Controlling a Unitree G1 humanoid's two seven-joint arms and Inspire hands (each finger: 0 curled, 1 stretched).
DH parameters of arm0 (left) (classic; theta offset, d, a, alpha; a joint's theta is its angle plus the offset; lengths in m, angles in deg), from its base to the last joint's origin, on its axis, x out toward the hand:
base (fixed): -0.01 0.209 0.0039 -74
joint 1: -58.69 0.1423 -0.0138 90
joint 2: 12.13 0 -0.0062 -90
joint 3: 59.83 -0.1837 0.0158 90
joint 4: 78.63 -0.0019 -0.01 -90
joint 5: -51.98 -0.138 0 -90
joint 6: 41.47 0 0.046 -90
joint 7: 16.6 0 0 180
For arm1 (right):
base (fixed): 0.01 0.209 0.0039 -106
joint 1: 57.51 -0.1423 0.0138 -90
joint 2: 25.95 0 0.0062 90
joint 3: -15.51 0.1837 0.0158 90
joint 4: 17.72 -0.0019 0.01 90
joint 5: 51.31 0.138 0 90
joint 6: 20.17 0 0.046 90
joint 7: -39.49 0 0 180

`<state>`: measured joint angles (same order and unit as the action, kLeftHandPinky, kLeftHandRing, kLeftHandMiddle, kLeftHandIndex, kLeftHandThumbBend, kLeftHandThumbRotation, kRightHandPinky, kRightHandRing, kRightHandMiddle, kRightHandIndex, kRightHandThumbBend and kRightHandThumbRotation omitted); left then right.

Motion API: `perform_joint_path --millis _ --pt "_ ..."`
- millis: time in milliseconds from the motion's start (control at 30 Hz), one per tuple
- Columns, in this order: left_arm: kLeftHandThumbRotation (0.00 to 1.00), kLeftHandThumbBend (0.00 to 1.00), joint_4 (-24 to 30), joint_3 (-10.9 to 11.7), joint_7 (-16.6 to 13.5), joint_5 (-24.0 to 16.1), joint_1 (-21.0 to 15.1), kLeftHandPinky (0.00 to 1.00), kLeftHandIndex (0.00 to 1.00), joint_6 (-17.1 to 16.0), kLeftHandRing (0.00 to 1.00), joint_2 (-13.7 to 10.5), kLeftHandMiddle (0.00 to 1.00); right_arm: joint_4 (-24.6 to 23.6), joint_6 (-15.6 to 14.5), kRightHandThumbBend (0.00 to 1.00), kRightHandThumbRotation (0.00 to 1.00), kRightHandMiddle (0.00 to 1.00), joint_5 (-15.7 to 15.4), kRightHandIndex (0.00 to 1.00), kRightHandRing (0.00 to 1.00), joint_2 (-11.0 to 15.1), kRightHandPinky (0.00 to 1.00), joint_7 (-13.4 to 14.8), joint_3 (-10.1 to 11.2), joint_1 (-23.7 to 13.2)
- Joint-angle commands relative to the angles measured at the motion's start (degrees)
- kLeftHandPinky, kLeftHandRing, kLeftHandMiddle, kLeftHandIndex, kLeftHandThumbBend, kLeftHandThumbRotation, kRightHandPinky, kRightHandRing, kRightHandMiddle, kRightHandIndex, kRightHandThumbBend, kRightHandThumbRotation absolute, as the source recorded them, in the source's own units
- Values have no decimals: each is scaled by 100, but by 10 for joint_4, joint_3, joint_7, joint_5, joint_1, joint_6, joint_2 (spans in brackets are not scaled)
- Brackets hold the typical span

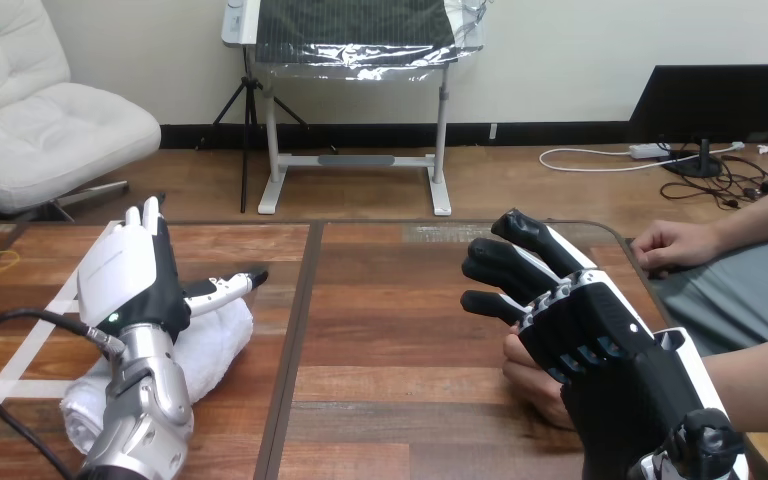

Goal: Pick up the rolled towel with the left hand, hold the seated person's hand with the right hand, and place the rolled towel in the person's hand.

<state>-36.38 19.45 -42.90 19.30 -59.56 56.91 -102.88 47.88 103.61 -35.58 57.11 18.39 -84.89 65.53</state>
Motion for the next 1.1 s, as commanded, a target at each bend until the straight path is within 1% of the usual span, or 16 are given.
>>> perform_joint_path --millis 0,433,800,1067 --pt "54 97 -12 -14 4 -11 -55 95 97 6 98 -10 100 -5 11 97 100 85 2 87 86 -8 80 3 1 -21" --pt "56 97 -67 -33 26 -10 -87 96 98 27 100 -9 100 -8 12 98 100 84 3 87 85 -8 79 5 1 -19" --pt "56 96 -97 -41 48 -5 -108 97 99 37 100 -4 100 -12 10 98 100 83 7 86 85 -7 78 4 0 -17" --pt "53 96 -115 -38 61 6 -120 96 98 35 99 2 100 -15 9 99 100 83 7 86 84 -6 77 5 1 -15"
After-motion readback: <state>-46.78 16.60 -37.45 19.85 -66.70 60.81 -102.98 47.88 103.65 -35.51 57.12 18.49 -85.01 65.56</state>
